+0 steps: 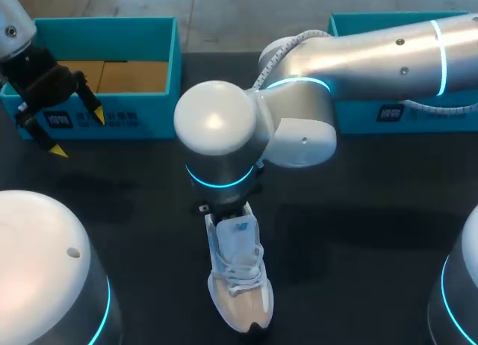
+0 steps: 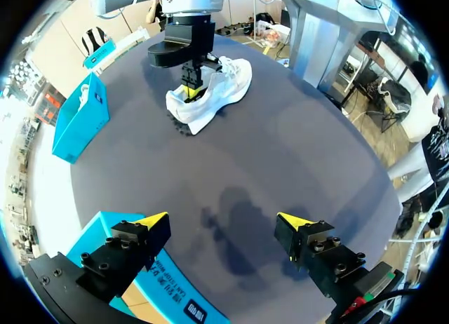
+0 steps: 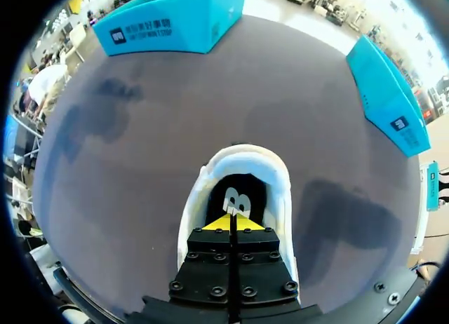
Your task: Take the shoe out of the shoebox, open the shoe tongue, remove and reinsert the insole, then place the shoe into the shoebox
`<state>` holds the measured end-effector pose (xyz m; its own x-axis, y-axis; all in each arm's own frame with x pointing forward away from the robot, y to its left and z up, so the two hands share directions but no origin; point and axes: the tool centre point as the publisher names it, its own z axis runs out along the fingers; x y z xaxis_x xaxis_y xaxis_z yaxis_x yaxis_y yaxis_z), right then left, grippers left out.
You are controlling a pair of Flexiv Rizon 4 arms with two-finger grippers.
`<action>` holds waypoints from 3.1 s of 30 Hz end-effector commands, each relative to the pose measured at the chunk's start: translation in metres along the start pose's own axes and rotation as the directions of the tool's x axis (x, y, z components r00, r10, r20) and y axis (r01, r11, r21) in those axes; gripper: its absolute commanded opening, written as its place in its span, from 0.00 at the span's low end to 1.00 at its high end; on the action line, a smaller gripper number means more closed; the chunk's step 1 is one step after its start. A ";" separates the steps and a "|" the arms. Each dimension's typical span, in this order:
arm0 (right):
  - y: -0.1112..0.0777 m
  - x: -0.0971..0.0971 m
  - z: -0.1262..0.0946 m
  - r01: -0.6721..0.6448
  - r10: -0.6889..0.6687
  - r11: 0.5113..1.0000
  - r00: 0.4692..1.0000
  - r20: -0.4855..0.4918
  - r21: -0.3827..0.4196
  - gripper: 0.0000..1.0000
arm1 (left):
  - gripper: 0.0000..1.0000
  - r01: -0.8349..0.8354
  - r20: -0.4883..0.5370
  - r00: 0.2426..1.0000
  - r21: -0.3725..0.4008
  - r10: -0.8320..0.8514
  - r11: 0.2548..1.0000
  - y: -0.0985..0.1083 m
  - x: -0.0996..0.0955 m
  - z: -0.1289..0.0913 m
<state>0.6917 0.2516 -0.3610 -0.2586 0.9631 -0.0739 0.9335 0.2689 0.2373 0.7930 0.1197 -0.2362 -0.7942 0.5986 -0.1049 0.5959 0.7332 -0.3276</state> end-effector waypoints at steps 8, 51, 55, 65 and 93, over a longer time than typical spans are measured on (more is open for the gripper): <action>-0.006 -0.013 -0.005 -0.007 0.009 0.998 0.999 -0.038 0.066 0.02 | 1.00 0.000 -0.001 1.000 -0.002 0.000 1.000 0.000 0.000 0.000; -0.040 0.000 -0.020 -0.019 0.026 0.986 0.999 -0.044 0.163 0.98 | 1.00 0.000 -0.001 1.000 -0.002 0.000 1.000 0.000 0.000 0.000; -0.044 0.001 -0.021 -0.025 0.032 0.986 0.999 -0.044 0.166 1.00 | 1.00 0.000 -0.001 1.000 -0.002 0.000 1.000 0.000 0.000 0.000; -0.052 0.004 -0.032 -0.040 0.047 0.986 0.998 -0.040 0.159 1.00 | 1.00 0.000 -0.001 1.000 -0.002 0.000 1.000 0.000 0.000 0.000; -0.062 0.003 -0.066 -0.094 0.093 0.986 0.996 0.010 0.141 0.95 | 1.00 0.000 -0.001 1.000 -0.002 0.000 1.000 0.000 0.000 0.000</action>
<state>0.6206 0.2400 -0.3188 -0.1697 0.9838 -0.0575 0.9799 0.1746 0.0961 0.7930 0.1197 -0.2363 -0.7941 0.5987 -0.1048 0.5960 0.7331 -0.3276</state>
